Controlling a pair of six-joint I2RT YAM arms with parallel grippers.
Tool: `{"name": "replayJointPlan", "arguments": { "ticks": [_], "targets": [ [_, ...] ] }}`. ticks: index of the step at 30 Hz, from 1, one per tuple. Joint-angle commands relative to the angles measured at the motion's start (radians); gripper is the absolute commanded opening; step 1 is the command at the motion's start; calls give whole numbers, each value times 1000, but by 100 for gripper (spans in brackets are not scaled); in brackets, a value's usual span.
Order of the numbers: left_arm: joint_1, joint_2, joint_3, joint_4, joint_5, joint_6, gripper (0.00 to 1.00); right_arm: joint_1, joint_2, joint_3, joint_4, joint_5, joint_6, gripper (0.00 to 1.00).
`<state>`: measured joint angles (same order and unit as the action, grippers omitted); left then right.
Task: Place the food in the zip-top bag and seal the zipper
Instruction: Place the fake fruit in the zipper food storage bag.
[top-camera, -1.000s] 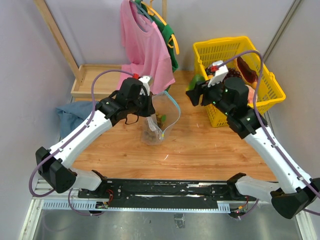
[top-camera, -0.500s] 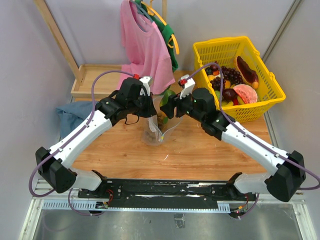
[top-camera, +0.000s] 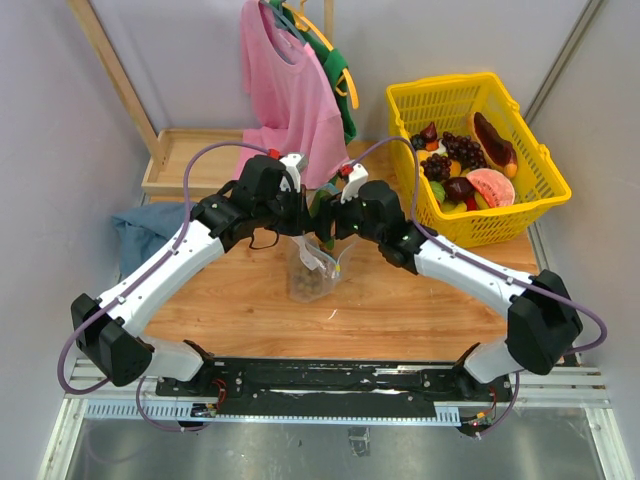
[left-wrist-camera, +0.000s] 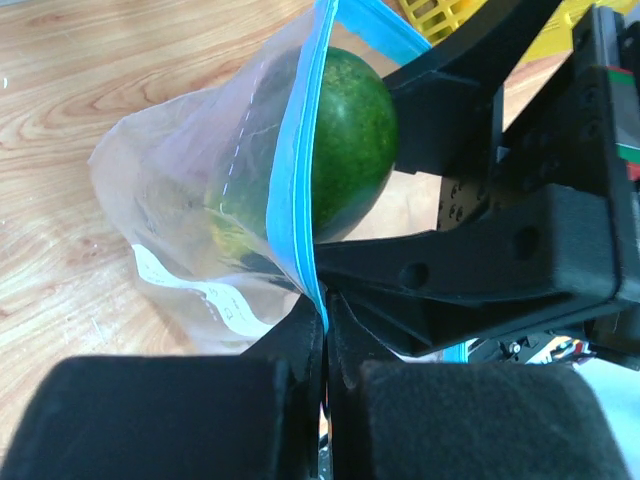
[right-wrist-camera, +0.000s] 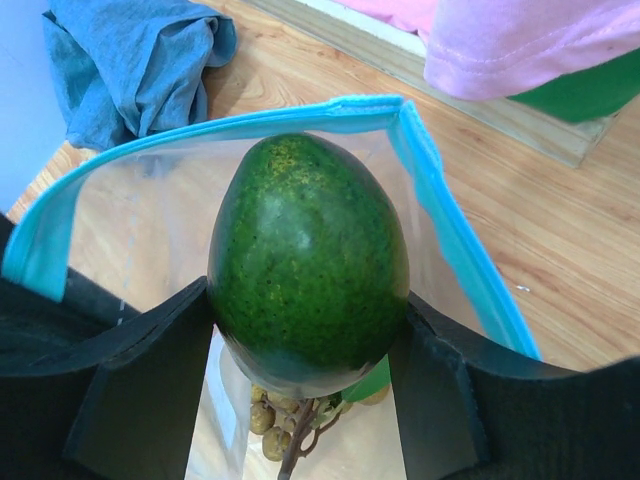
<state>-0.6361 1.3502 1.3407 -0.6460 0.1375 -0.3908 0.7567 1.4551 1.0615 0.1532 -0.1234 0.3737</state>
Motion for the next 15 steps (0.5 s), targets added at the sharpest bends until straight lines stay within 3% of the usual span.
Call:
{"name": "replayJointPlan", "arguments": {
  "ticks": [1, 7, 15],
  "targets": [
    [6, -17, -1, 34, 25, -14, 0, 14, 28, 13, 66, -57, 28, 61],
    [7, -28, -24, 46, 2, -27, 0, 14, 44, 47, 26, -97, 17, 78],
    [7, -40, -42, 46, -37, -50, 0, 13, -17, 59, -36, -69, -29, 82]
  ]
}}
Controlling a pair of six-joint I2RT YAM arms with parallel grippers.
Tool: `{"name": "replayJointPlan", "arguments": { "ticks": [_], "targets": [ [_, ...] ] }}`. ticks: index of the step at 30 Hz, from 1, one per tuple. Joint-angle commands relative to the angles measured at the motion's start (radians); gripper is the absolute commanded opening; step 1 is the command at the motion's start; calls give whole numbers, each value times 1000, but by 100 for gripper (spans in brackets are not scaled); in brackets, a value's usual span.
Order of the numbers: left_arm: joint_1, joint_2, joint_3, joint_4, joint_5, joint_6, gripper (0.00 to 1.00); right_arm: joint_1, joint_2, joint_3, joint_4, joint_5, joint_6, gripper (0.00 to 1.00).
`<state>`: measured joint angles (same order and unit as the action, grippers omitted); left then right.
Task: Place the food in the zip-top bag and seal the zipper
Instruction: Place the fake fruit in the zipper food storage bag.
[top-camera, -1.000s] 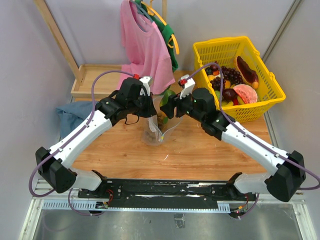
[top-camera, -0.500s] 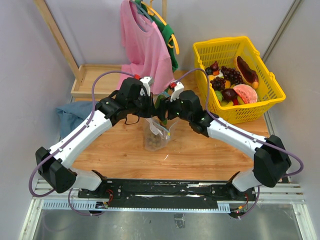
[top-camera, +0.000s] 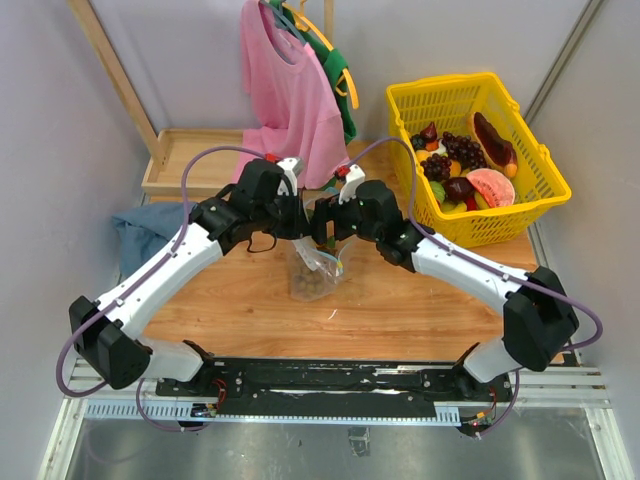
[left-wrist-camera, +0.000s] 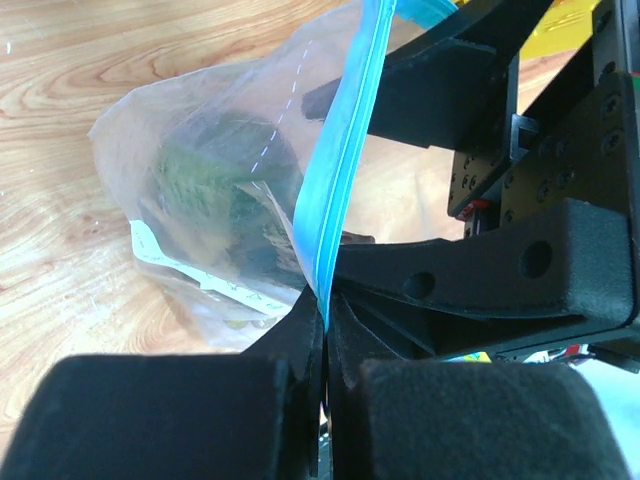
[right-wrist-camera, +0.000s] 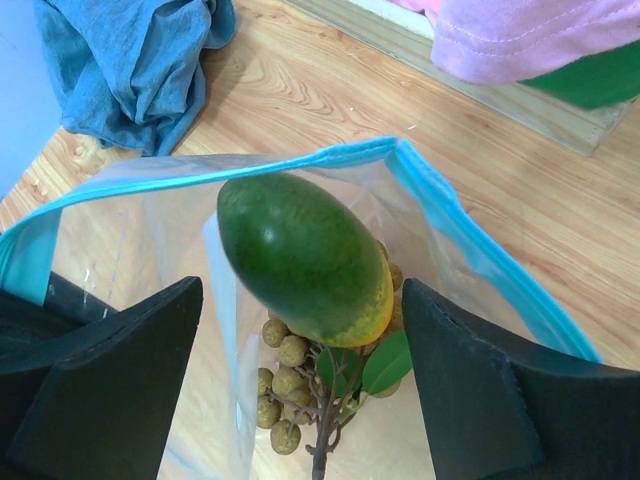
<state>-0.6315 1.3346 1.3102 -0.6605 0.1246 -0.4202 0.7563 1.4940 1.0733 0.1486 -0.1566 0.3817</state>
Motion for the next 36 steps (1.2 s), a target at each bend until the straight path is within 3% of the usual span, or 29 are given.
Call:
{"name": "replayJointPlan", "arguments": {
  "ticks": [1, 13, 21, 25, 26, 28, 30, 36],
  "targets": [
    [3, -26, -12, 59, -31, -24, 0, 13, -70, 53, -52, -32, -49, 82],
    [3, -40, -15, 56, -57, -36, 0, 13, -248, 119, -382, 211, -228, 78],
    [3, -54, -9, 46, -55, -30, 0, 6, -127, 154, -454, 290, -224, 70],
    [3, -63, -5, 32, -64, -27, 0, 5, -64, 197, -496, 260, -217, 51],
    [2, -65, -3, 27, -69, -25, 0, 5, -61, 206, -505, 258, -221, 43],
    [3, -67, -2, 14, -85, -22, 0, 5, -69, 226, -520, 244, -230, 17],
    [3, -64, 2, -4, -110, -21, 0, 6, -88, 263, -544, 223, -233, 2],
    [4, -38, 6, -39, -185, -25, 0, 10, -114, 366, -601, 82, -218, 1]
  ]
}}
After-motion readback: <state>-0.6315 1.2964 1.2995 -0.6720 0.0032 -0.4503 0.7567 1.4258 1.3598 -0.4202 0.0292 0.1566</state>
